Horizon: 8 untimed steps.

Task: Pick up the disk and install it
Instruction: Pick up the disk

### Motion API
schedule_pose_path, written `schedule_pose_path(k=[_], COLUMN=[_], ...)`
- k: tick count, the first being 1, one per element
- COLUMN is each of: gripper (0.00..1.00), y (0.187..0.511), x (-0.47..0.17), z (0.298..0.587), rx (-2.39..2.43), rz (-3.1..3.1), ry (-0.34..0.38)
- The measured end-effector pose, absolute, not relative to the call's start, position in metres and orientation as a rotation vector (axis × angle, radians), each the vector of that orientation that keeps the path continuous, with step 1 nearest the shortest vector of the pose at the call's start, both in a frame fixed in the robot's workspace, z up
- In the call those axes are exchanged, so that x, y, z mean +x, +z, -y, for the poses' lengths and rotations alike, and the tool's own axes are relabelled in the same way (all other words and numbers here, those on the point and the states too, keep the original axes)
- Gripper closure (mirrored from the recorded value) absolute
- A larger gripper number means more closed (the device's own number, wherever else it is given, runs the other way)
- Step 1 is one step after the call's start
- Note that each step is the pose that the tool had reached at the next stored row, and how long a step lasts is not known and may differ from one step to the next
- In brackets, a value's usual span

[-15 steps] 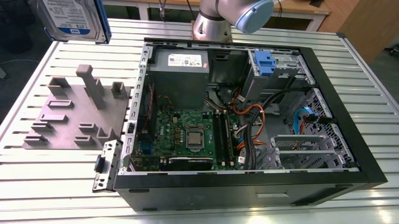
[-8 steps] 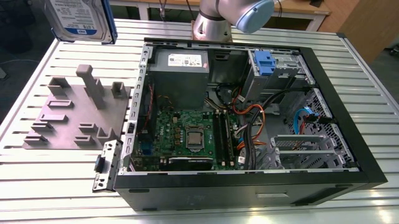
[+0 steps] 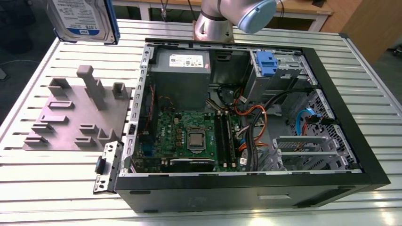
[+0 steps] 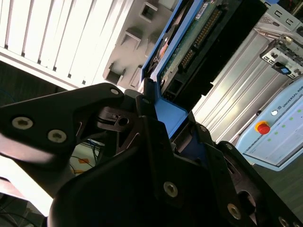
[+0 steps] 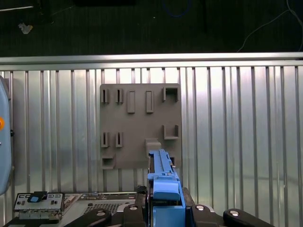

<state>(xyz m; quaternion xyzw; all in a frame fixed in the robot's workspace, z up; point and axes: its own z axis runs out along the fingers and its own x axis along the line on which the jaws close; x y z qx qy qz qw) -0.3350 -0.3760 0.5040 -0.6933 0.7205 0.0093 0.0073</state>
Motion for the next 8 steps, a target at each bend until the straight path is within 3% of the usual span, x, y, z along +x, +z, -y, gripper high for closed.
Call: schedule_pose_path(k=[8], gripper=[0.63], y=[0.504], x=[-0.3347], z=[0.376], rx=[-2.168], rz=[-2.253], ry=[0.029])
